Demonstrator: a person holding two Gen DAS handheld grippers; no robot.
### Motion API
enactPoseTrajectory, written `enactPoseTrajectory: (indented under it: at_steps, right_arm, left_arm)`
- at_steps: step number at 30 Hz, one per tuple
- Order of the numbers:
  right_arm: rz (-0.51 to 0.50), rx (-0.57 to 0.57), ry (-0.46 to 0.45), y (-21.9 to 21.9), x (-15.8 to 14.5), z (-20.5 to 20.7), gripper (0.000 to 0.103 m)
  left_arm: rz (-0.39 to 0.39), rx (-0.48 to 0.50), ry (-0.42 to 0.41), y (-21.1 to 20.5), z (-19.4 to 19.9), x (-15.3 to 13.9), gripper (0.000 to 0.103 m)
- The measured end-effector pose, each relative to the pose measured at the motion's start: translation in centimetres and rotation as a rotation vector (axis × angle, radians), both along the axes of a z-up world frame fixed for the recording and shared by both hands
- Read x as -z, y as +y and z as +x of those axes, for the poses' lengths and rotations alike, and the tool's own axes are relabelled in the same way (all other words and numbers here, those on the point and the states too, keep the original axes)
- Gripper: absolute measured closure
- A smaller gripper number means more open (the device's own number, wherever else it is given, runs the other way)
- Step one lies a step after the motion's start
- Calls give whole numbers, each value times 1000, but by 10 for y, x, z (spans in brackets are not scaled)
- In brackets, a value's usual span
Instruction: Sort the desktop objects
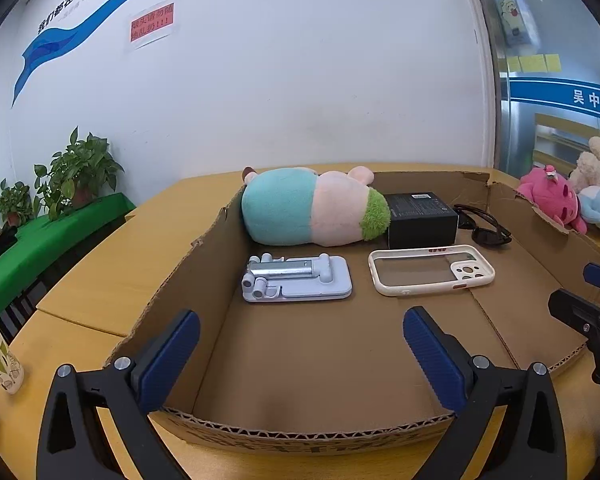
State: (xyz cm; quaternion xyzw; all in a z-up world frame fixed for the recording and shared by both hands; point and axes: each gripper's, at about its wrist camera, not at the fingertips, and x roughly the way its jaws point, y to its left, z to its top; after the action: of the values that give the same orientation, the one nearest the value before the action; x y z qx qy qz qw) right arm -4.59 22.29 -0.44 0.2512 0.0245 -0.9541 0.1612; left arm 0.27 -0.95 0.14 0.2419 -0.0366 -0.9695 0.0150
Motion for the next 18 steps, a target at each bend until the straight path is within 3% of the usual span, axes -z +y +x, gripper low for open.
enactPoseTrajectory:
  at_steps: [18]
  right_arm:
    - [-1, 0, -2, 1, 0, 0, 6]
  left_arm:
    - [2, 5, -1, -1, -1, 0, 0]
